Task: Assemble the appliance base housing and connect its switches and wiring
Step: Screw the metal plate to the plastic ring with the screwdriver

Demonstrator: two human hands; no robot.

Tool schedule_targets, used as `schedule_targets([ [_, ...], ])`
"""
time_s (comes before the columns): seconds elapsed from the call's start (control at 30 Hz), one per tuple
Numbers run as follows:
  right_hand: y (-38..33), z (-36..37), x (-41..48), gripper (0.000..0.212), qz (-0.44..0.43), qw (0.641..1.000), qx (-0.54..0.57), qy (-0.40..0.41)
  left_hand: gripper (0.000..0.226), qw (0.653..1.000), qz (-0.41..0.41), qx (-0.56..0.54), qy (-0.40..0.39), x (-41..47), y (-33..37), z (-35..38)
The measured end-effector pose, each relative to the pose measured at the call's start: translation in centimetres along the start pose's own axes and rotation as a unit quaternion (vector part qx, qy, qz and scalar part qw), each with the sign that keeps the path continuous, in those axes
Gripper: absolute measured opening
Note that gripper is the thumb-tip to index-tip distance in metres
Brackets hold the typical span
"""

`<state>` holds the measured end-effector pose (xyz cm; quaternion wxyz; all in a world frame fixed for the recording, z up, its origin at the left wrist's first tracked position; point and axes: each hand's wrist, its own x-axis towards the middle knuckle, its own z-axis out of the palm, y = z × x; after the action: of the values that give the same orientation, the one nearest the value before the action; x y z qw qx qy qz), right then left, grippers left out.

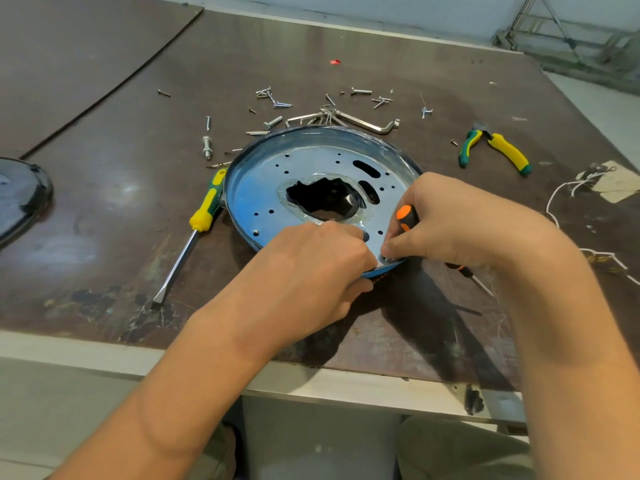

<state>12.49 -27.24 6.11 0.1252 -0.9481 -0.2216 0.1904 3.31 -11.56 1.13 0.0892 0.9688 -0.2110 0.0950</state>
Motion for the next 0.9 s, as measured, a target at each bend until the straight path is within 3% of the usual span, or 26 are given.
schedule_targets([
  [0.2,-0.3,0.7,0.1,0.027,0.017,0.998,-0.051,0.02,0.024,0.999,-0.013,0.037,-0.003,0.0,0.7,-0.4],
  [0.37,-0.5,0.8,0.0,0.021,-0.009,0.997,-0.056,0.044,0.025,0.999,-0.009,0.028,-0.019,-0.1,0.4,-0.5],
  [0.5,-0.3,0.4,-0.2,0.012,-0.027,0.998,-0.052,0.016,0.026,0.999,-0.004,0.031,-0.013,-0.1,0.8,-0.3],
  [0.77,0.5,0.4,0.4,0.021,-0.025,0.998,-0.032,0.051,0.035,0.999,0.005,0.037,0.009,-0.1,0.5,-0.1],
  [0.9,0.6,0.0,0.4,0.014,-0.057,0.998,-0.016,0.034,0.043,1.0,0.0,0.017,0.011,-0.3,0.2,-0.1],
])
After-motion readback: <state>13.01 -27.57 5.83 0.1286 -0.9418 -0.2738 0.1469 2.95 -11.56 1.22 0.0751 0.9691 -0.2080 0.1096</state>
